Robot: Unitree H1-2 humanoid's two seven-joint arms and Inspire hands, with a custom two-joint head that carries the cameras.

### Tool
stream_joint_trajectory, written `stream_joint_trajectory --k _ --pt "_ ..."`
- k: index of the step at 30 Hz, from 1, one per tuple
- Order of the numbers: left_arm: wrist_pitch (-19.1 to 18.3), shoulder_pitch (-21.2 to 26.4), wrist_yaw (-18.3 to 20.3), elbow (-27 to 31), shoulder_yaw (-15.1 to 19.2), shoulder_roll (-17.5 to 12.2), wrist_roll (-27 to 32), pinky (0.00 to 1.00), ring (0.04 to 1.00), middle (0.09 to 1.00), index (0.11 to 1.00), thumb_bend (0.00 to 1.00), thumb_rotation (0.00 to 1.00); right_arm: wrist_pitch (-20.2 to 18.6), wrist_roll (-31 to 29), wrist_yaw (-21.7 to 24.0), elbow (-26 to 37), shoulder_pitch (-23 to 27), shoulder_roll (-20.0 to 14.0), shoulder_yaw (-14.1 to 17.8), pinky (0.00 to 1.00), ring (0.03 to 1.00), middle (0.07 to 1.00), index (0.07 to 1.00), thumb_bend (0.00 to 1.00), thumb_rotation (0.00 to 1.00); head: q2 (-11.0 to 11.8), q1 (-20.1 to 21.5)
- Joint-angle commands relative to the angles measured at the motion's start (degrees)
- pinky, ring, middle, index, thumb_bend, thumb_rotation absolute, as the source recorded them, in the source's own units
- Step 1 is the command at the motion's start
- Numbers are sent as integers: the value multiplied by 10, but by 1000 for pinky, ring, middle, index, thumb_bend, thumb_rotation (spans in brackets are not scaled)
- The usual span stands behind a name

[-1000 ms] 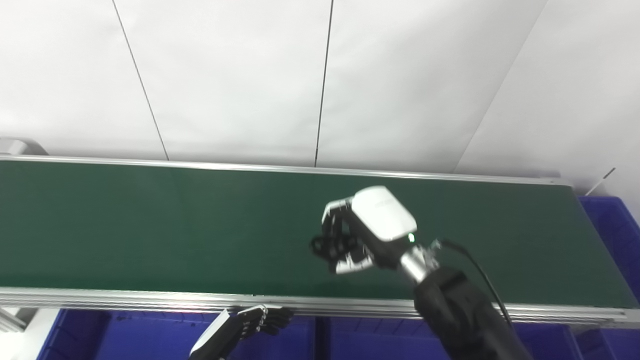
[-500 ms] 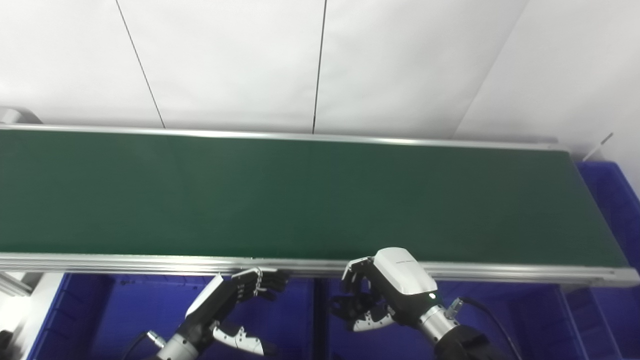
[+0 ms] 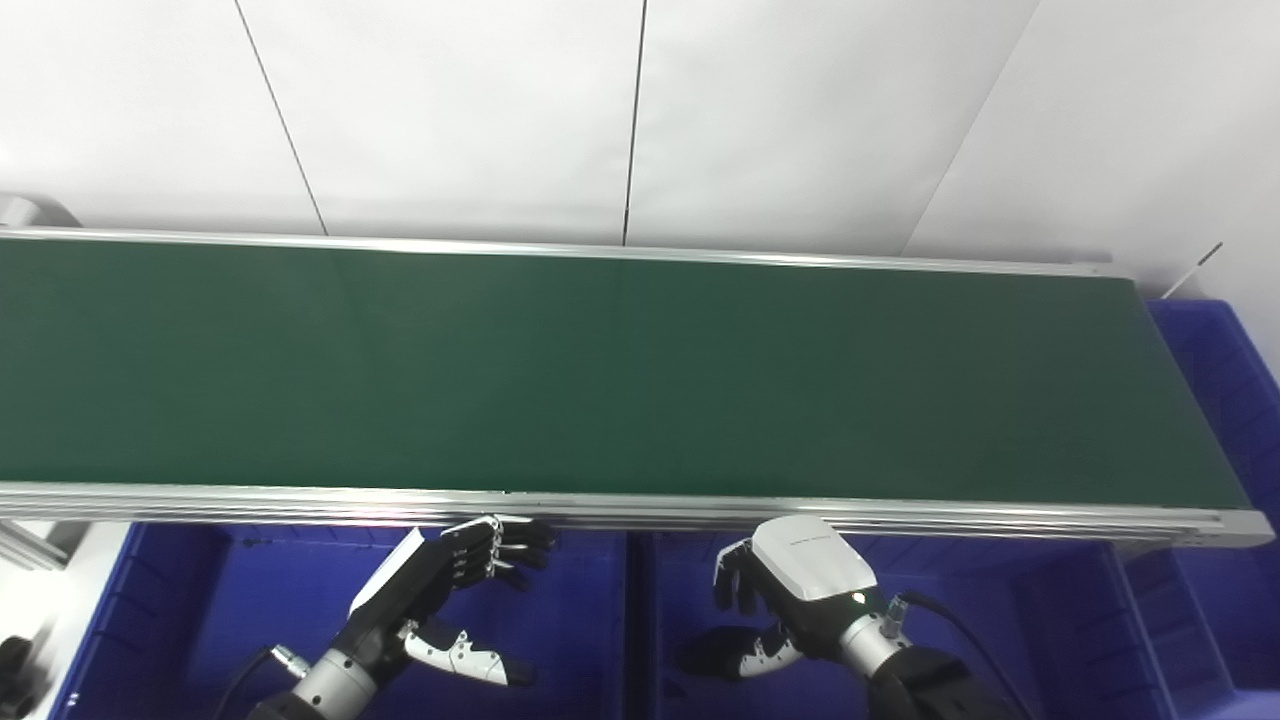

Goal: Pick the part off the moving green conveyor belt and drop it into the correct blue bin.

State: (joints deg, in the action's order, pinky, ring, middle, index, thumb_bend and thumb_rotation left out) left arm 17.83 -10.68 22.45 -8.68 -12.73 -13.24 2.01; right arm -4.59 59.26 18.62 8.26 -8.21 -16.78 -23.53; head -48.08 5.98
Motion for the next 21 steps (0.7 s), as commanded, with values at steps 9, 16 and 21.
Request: stream_joint_trajectory --k 9,16,21 --pt "13 5 7 15 9 -7 10 626 716 747 718 912 170 6 -58 -46 63 -45 22 30 842 890 904 856 763 452 -1 2" --pt "15 5 17 13 13 -8 19 650 731 749 722 910 164 34 -203 -94 94 -92 53 58 771 861 886 848 736 370 -3 2" --pt "19 3 18 14 14 -9 21 644 720 745 723 905 144 79 -301 -116 70 -114 64 68 701 832 894 910 705 399 -3 -1"
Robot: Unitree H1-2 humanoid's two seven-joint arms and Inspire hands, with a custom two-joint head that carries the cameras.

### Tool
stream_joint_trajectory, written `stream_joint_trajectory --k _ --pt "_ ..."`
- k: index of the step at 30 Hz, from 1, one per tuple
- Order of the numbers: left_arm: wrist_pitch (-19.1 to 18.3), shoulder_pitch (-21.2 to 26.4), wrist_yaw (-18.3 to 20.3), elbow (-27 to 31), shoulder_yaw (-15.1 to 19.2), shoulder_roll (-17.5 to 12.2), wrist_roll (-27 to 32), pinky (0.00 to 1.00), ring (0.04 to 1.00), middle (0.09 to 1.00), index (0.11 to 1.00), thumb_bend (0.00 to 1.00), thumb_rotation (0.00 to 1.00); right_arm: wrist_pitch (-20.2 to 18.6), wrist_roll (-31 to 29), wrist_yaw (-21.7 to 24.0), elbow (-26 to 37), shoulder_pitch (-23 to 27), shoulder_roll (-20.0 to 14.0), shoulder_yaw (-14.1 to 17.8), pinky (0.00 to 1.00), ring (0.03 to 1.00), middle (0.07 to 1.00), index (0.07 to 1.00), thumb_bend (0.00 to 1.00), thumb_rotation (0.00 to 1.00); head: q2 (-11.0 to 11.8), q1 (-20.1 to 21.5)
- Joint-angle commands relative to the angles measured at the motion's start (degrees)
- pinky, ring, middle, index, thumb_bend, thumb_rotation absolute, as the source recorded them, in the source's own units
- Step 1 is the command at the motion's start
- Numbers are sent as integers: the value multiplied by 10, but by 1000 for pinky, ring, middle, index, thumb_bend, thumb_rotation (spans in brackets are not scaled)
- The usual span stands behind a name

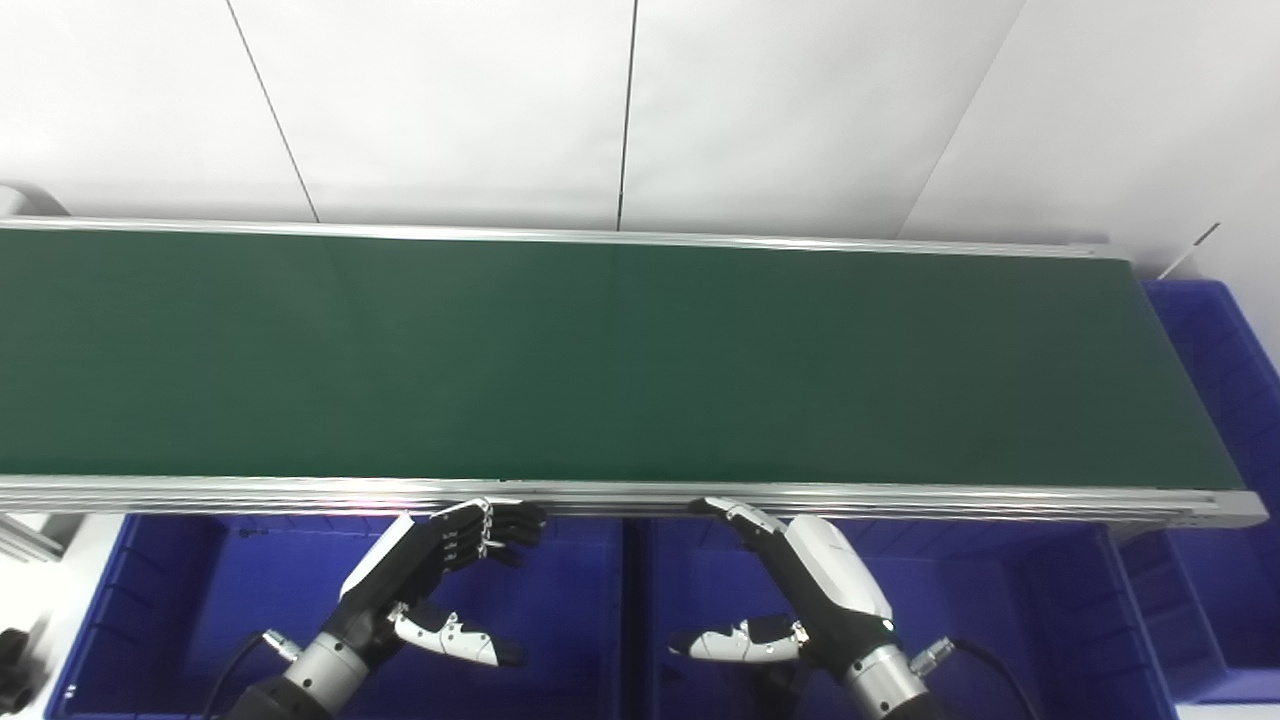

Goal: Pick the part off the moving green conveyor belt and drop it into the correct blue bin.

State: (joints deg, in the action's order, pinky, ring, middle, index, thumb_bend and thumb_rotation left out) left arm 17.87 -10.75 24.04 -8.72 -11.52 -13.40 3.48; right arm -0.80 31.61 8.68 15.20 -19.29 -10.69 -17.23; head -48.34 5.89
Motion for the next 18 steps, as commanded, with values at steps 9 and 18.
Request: stream_joint_trajectory --k 9,18 --pt "10 -4 -4 26 4 -5 -1 648 739 761 728 908 162 73 -115 -22 -19 -20 0 20 727 832 910 946 728 431 1 -6" --pt "26 -4 -5 15 6 2 4 643 741 770 739 902 145 70 -165 -19 -23 -27 -1 36 746 832 897 935 766 379 5 -15"
